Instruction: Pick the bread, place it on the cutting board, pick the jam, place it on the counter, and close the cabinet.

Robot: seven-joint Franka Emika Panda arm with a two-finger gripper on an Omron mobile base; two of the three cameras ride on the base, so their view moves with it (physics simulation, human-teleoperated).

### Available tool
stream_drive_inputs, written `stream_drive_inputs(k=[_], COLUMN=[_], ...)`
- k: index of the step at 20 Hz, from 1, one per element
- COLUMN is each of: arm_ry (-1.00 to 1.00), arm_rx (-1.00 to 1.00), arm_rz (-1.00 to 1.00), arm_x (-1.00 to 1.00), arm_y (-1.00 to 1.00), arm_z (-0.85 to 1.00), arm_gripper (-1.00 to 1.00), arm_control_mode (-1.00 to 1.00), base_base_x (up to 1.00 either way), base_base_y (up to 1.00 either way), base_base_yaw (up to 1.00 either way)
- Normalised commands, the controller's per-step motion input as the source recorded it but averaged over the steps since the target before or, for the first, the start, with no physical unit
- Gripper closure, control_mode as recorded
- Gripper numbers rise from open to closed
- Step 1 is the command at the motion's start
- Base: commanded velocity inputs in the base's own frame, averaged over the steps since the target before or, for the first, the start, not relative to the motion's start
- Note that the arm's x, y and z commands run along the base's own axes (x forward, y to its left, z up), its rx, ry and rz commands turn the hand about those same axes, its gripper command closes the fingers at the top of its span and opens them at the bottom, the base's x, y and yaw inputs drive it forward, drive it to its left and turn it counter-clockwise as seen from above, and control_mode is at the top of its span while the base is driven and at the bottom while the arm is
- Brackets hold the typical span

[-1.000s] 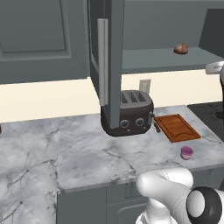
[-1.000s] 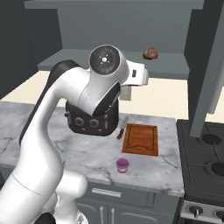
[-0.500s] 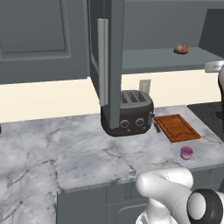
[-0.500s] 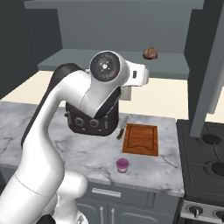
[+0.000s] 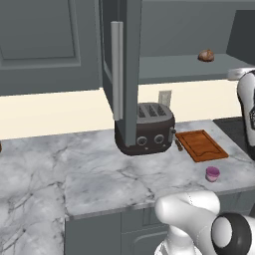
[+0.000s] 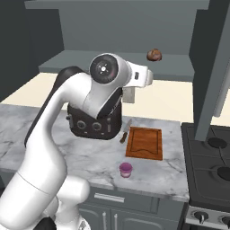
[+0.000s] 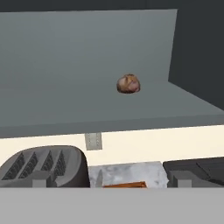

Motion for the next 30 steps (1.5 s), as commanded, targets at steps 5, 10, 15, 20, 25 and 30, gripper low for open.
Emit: stream_drive_inputs(k=[5,10,15,20,25,30], arm_ry=[0.0,0.0,0.0,0.01,0.03,0.06], arm_rx=[0.0,0.0,0.0,0.0,0.0,0.0], arm_rz=[-0.09,-0.07,-0.02,0.0,0.0,0.0], arm_x=[0.25,0.26,0.25,0.38,0.45,0.44], arm_y=[0.0,0.0,-0.06,-0.12,-0.08,-0.02], arm_z=[0.05,0.09,0.05,0.0,0.0,0.0], arm_gripper=[-1.0,-1.0,-1.0,-1.0,-1.0,-1.0], arm_control_mode=[-1.0,-1.0,-1.0,-1.0,-1.0,-1.0], base_base_x=[0.0,0.0,0.0,0.0,0.0,0.0], base_base_y=[0.0,0.0,0.0,0.0,0.0,0.0], base_base_yaw=[0.0,0.0,0.0,0.0,0.0,0.0])
